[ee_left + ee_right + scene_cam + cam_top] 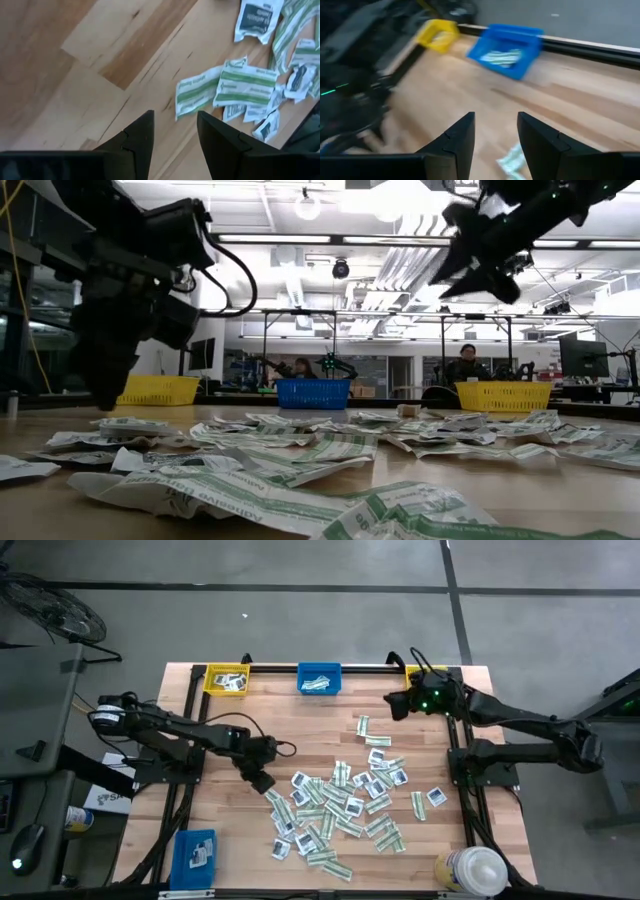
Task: Pick & Place First Aid Supplies
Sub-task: Put the green bandage pack into the top blue bin
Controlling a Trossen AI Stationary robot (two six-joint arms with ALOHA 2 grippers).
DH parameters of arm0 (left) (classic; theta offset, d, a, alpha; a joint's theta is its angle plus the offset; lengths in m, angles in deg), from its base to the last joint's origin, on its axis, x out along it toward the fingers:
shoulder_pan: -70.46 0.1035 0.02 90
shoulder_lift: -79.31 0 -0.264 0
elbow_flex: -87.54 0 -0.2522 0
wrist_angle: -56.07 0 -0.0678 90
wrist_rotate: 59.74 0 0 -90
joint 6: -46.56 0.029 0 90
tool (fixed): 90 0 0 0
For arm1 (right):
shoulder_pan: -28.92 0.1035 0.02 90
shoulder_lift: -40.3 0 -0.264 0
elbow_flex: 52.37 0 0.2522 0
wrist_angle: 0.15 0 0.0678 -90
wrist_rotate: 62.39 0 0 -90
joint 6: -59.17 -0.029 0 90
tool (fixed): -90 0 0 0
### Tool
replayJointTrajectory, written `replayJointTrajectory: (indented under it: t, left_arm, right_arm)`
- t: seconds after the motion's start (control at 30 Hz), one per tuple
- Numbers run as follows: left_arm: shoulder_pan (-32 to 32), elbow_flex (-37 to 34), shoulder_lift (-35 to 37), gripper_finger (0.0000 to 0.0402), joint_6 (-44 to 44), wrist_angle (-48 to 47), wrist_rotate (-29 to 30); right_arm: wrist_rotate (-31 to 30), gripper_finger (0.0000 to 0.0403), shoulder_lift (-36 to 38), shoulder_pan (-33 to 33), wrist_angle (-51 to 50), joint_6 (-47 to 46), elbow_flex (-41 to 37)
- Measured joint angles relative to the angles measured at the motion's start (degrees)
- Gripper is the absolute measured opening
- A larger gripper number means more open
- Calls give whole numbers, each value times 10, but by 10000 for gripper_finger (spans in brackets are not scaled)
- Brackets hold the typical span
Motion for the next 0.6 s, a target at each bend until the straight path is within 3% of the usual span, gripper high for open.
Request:
replayJointTrajectory:
  t: [0.2,0.43,0.6]
  left_arm:
    - [2,0,0,149,-5,9,4]
    - [2,0,0,149,-7,10,4]
    - [2,0,0,149,-14,11,5]
  right_arm:
    - [-2,112,-1,106,62,7,0]
    - [-45,10,-35,225,104,14,0]
    - [-42,4,-106,287,191,18,0]
